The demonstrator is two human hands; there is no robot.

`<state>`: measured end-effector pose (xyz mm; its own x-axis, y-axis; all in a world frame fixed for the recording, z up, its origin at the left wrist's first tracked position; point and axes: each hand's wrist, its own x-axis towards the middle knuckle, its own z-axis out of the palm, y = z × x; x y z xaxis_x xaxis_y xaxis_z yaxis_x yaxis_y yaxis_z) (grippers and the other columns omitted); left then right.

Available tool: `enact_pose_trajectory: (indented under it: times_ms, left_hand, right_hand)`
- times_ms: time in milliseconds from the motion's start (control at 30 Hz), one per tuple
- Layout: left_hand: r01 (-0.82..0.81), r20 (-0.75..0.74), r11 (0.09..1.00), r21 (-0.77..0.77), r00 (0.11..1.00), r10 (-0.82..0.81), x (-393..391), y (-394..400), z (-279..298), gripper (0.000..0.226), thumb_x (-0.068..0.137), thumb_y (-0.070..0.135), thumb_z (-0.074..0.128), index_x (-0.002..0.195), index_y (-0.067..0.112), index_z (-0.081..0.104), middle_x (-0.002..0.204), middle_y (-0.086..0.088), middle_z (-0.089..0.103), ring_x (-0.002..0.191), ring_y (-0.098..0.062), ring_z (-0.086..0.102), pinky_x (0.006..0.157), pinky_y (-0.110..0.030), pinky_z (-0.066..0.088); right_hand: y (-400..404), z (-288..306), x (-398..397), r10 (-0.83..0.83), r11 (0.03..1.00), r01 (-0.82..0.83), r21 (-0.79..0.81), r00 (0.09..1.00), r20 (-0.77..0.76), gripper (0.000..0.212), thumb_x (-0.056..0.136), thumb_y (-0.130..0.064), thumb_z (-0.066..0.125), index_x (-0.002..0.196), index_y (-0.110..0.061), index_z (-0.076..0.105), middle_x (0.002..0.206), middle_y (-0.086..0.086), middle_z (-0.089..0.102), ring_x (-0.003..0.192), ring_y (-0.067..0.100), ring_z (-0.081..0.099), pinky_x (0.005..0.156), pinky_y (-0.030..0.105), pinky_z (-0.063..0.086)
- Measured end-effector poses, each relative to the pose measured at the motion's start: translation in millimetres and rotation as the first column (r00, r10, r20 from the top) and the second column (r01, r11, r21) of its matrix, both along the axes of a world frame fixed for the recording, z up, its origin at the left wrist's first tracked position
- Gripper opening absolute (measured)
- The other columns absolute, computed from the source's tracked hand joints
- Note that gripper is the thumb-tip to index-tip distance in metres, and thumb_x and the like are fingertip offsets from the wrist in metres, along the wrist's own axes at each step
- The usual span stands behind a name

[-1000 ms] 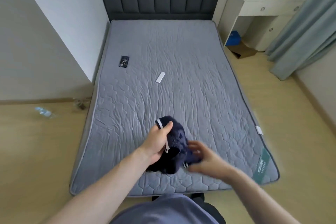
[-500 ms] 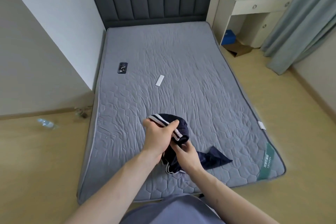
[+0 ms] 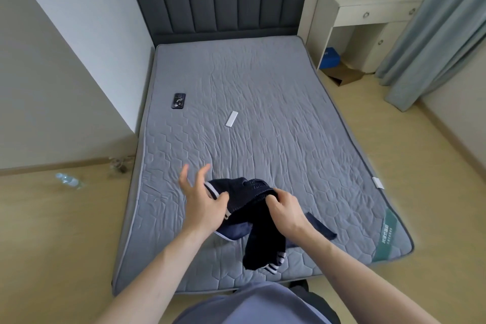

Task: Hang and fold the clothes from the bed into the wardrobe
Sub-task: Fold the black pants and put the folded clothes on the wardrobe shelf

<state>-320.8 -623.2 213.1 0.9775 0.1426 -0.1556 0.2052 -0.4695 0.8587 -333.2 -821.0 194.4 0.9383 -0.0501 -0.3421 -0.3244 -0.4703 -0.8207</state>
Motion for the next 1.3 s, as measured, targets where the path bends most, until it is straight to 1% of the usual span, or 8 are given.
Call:
enact_pose_trajectory:
  times_ms: [133, 200, 300, 367, 467, 767, 1000, 1300]
  left_hand:
    - [0.412, -0.196, 0.893, -0.179, 0.875, -0.443, -5.2, 5.1, -7.0, 0.061, 0.070, 0.040, 0.072, 0.130, 0.038, 0.062, 0.135, 0.017, 0.058, 0.128, -0.007, 0.055, 0.112, -0.037, 0.044]
    - [0.548, -0.232, 0.836, 0.031, 0.817, -0.527, -9.0, 4.9, -17.4, 0.083, 0.059, 0.050, 0.079, 0.137, 0.037, 0.055, 0.128, 0.020, 0.057, 0.121, -0.003, 0.056, 0.108, -0.031, 0.045]
    - [0.492, -0.085, 0.790, 0.367, 0.863, -0.498, -6.2, 5.1, -37.5, 0.048, 0.066, 0.060, 0.073, 0.107, 0.035, 0.067, 0.097, 0.020, 0.060, 0.095, -0.008, 0.061, 0.088, -0.031, 0.049]
    - [0.393, -0.013, 0.856, 0.334, 0.911, -0.413, 0.2, 8.5, -37.0, 0.025, 0.082, 0.055, 0.067, 0.081, 0.030, 0.067, 0.076, 0.015, 0.062, 0.076, -0.009, 0.060, 0.074, -0.034, 0.049]
    - [0.434, -0.046, 0.851, 0.297, 0.896, -0.441, 7.0, 11.2, -28.5, 0.036, 0.088, 0.052, 0.061, 0.066, 0.025, 0.055, 0.064, 0.009, 0.058, 0.064, -0.013, 0.055, 0.066, -0.039, 0.047]
    - [0.519, -0.274, 0.768, 0.375, 0.853, -0.444, 7.5, -2.2, -22.2, 0.047, 0.092, 0.064, 0.050, 0.078, 0.023, 0.067, 0.066, 0.004, 0.067, 0.067, -0.014, 0.062, 0.064, -0.035, 0.049]
    - [0.539, -0.382, 0.684, 0.492, 0.839, -0.386, 29.4, -6.2, -36.9, 0.053, 0.097, 0.072, 0.043, 0.081, 0.027, 0.066, 0.065, 0.008, 0.062, 0.060, -0.008, 0.057, 0.055, -0.029, 0.040]
    - [0.357, -0.271, 0.895, 0.269, 0.919, -0.286, 183.8, -34.8, 24.1, 0.042, 0.102, 0.048, 0.055, 0.088, 0.009, 0.065, 0.084, -0.016, 0.071, 0.081, -0.036, 0.072, 0.069, -0.037, 0.053]
  right_hand:
    - [-8.6, 2.3, 1.0, 0.008, 1.000, -0.009, 0.015, 1.000, 0.022, 0.024, 0.088, -0.027, 0.051, 0.070, -0.012, 0.046, 0.061, -0.002, 0.047, 0.056, 0.010, 0.043, 0.055, 0.032, 0.037]
    - [-12.8, 1.8, 2.0, 0.019, 1.000, -0.019, 0.001, 1.000, 0.002, 0.027, 0.081, -0.038, 0.061, 0.079, -0.010, 0.059, 0.068, 0.002, 0.062, 0.060, 0.010, 0.056, 0.057, 0.029, 0.045]
    - [-24.8, 0.0, 2.8, 0.186, 0.978, -0.191, -0.089, 0.981, -0.057, 0.031, 0.072, -0.037, 0.076, 0.086, -0.015, 0.060, 0.077, 0.002, 0.070, 0.067, 0.013, 0.066, 0.056, 0.024, 0.048]
    - [-34.3, -1.7, 2.0, 0.327, 0.923, -0.346, -0.169, 0.936, -0.128, 0.033, 0.070, -0.030, 0.076, 0.091, -0.015, 0.054, 0.081, 0.003, 0.067, 0.068, 0.017, 0.063, 0.057, 0.029, 0.048]
    - [-48.2, -13.2, -3.4, 0.398, 0.849, -0.430, -0.307, 0.902, -0.164, 0.023, 0.073, -0.022, 0.067, 0.091, -0.021, 0.052, 0.084, -0.002, 0.063, 0.071, 0.017, 0.061, 0.060, 0.032, 0.048]
    - [-81.6, -58.2, -19.3, 0.370, 0.749, -0.422, -0.511, 0.906, -0.205, 0.039, 0.080, -0.008, 0.041, 0.101, -0.033, 0.063, 0.086, 0.001, 0.072, 0.077, 0.028, 0.066, 0.065, 0.041, 0.052]
    - [-95.5, -58.9, 8.0, 0.374, 0.622, -0.496, -0.606, 0.868, -0.327, 0.027, 0.091, -0.009, 0.045, 0.115, -0.015, 0.056, 0.106, 0.011, 0.068, 0.095, 0.037, 0.067, 0.067, 0.036, 0.043]
    - [-135.2, 54.6, 169.0, 0.254, 0.745, -0.271, -0.609, 0.960, -0.117, 0.020, 0.091, -0.009, 0.048, 0.092, -0.017, 0.065, 0.083, 0.009, 0.070, 0.068, 0.028, 0.072, 0.063, 0.042, 0.064]
